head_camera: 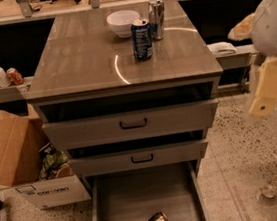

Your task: Pick orange can from bottom drawer and place on counter

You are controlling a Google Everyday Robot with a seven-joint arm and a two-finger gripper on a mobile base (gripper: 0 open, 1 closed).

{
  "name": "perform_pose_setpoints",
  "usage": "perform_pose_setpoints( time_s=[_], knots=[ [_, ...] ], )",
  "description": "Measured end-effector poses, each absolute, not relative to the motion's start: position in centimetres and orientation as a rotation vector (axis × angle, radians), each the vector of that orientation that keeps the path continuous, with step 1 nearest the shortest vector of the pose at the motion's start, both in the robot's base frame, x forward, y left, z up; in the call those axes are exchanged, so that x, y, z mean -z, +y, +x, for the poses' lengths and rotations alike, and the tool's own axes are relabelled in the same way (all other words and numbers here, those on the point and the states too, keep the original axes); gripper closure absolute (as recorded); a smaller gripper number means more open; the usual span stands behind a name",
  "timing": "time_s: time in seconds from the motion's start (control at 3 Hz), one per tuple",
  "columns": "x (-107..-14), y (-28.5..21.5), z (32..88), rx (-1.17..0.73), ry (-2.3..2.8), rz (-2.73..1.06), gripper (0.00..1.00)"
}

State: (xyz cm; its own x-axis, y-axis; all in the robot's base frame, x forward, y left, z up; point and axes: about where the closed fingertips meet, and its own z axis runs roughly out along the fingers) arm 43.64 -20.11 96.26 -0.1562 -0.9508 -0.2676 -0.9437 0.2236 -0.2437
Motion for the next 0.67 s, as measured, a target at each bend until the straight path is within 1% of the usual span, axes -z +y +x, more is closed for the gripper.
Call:
perform_pose_setpoints(
  time_s=[0.33, 0.67],
  knots=[
    [-91.1, -15.7, 42.4, -0.201, 1.989, -1.886, 0.00],
    [-85.0, -10.2, 39.0, -0.487, 1.830, -1.959, 0.00]
  ],
)
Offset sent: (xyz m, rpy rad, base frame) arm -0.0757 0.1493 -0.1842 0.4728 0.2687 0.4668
